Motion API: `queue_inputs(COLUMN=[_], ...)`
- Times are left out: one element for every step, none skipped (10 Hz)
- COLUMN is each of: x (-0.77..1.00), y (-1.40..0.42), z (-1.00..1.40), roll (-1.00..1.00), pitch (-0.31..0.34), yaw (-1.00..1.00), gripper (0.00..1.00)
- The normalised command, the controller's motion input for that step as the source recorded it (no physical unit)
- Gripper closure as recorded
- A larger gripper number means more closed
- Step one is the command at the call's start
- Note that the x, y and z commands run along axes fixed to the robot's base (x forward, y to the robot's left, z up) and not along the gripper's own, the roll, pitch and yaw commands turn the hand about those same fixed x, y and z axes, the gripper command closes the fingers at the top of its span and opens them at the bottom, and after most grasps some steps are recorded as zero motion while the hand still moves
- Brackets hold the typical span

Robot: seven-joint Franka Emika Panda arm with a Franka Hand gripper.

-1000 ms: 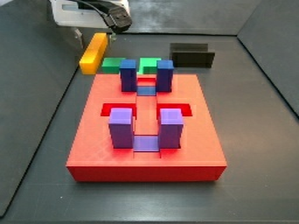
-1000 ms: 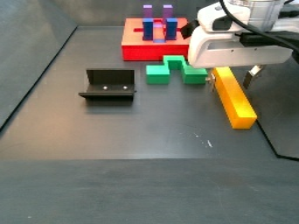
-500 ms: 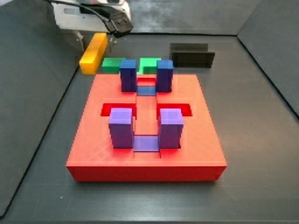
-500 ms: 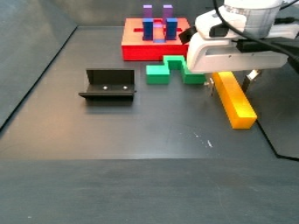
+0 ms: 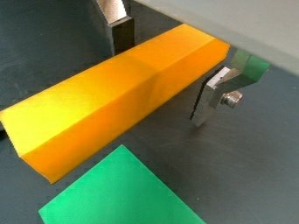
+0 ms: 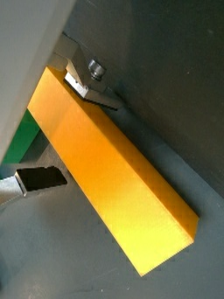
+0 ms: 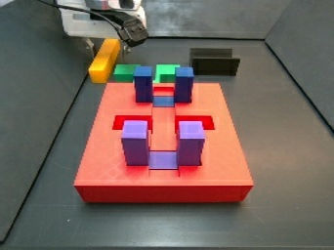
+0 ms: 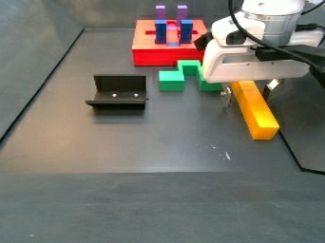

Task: Pick up the yellow object. Move up. Move to above the board. Insert the yellow object.
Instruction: Pick up the yellow object.

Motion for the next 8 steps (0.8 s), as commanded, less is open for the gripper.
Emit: queue_inputs(x=[0.0, 0.0, 0.0, 0.0, 0.0, 0.0, 0.0, 0.0], y=[0.0, 0.0, 0.0, 0.0, 0.0, 0.0, 0.0, 0.0], z=[0.0, -0.09, -0.01, 0.0, 0.0, 0.0, 0.0, 0.0], roll=[-0.04, -0.04, 0.0, 0.0, 0.0, 0.0, 0.0, 0.0], pitch=[-0.043, -0.077, -0.034, 0.0, 0.0, 0.0, 0.0, 0.0], yaw=[0.0, -0.01, 0.0, 0.0, 0.0, 0.0, 0.0, 0.0], gripper=[0.0, 0.0, 0.0, 0.0, 1.0, 1.0, 1.0, 1.0])
